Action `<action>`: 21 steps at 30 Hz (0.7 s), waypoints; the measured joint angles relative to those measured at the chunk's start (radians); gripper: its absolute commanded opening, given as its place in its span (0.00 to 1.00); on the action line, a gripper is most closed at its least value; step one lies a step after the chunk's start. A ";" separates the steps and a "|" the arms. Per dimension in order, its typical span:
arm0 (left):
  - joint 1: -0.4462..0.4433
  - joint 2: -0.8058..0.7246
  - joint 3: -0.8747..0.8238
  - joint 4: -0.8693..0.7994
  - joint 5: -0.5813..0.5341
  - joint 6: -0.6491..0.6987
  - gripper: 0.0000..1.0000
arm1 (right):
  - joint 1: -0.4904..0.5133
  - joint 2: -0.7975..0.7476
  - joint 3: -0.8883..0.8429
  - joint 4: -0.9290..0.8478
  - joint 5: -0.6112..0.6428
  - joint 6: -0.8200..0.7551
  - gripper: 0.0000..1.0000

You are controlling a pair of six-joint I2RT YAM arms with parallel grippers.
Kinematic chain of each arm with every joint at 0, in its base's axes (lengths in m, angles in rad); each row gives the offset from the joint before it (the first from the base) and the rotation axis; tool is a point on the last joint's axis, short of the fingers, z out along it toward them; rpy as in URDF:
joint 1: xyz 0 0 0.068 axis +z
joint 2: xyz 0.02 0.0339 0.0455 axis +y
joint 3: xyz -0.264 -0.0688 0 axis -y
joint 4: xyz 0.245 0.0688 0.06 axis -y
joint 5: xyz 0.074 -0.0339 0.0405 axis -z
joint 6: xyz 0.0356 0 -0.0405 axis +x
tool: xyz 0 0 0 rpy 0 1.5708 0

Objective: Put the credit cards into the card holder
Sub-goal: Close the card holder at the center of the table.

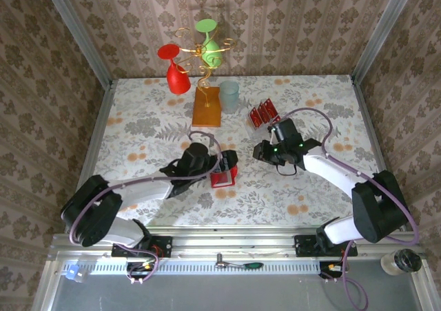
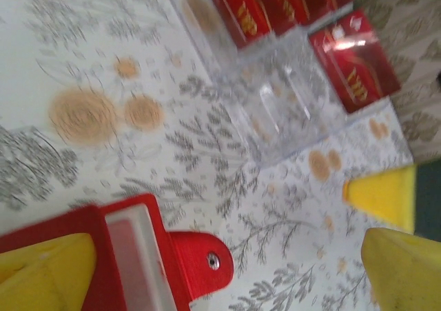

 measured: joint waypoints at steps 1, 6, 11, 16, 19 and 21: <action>0.018 -0.020 0.000 -0.012 0.004 0.002 1.00 | 0.022 0.001 0.006 -0.002 0.002 0.000 0.27; 0.124 -0.163 -0.006 -0.101 0.014 0.010 1.00 | 0.166 0.057 0.122 -0.024 0.017 -0.005 0.24; 0.256 -0.370 -0.051 -0.246 -0.002 0.017 1.00 | 0.293 0.206 0.334 -0.069 0.037 -0.024 0.23; 0.357 -0.524 -0.078 -0.420 -0.044 0.014 1.00 | 0.375 0.396 0.571 -0.135 0.040 -0.053 0.22; 0.395 -0.576 -0.091 -0.499 -0.059 0.005 1.00 | 0.408 0.521 0.708 -0.197 0.040 -0.076 0.22; 0.409 -0.586 -0.102 -0.535 -0.065 0.001 1.00 | 0.423 0.592 0.777 -0.244 0.040 -0.093 0.21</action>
